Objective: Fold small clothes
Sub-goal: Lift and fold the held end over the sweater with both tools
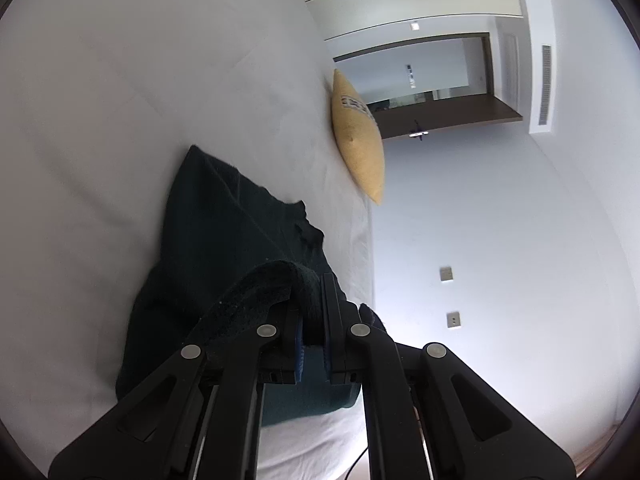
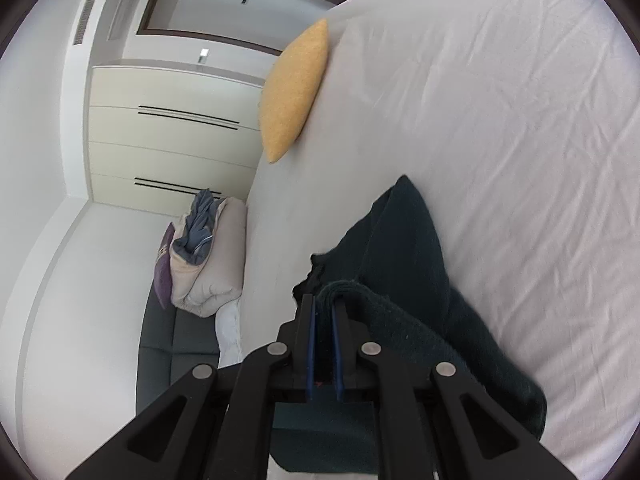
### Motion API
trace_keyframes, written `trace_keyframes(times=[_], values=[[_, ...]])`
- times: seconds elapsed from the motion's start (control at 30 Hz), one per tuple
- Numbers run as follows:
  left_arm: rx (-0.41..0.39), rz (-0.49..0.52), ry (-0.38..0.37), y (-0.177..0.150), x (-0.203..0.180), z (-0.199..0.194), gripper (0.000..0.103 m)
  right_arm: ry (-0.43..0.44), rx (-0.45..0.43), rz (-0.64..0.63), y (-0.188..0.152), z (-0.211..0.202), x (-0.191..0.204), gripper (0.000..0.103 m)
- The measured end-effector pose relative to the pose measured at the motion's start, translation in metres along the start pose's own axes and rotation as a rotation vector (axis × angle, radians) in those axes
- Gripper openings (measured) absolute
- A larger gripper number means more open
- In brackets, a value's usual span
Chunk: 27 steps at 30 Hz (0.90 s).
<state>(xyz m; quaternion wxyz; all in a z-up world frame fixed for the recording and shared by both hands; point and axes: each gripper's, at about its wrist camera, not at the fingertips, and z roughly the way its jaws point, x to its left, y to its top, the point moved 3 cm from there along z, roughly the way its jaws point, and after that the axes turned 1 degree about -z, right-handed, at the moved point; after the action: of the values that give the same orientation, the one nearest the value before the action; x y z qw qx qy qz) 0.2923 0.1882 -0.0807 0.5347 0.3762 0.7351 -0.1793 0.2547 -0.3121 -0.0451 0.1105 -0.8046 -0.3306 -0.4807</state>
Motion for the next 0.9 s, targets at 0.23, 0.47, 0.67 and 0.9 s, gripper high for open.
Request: trace_keyframes(times=[0.23,0.47,0.67,0.9], values=[[-0.024,0.004,0.082,0.055,0.005,0.056,0.005,-0.079,-0.004,0.046,0.033,0.047,-0.02,0.009],[-0.013,-0.013,0.139,0.084,0.026,0.104,0.005,-0.124,-0.005,0.098,0.049,0.08,-0.044,0.009],[-0.024,-0.022,0.19,0.105,0.049,0.13,0.005,-0.092,-0.019,0.146,0.061,0.096,-0.05,0.031],[0.011,-0.109,0.157,0.11,0.077,0.145,0.05,-0.117,-0.164,0.043,0.062,0.062,-0.042,0.056]])
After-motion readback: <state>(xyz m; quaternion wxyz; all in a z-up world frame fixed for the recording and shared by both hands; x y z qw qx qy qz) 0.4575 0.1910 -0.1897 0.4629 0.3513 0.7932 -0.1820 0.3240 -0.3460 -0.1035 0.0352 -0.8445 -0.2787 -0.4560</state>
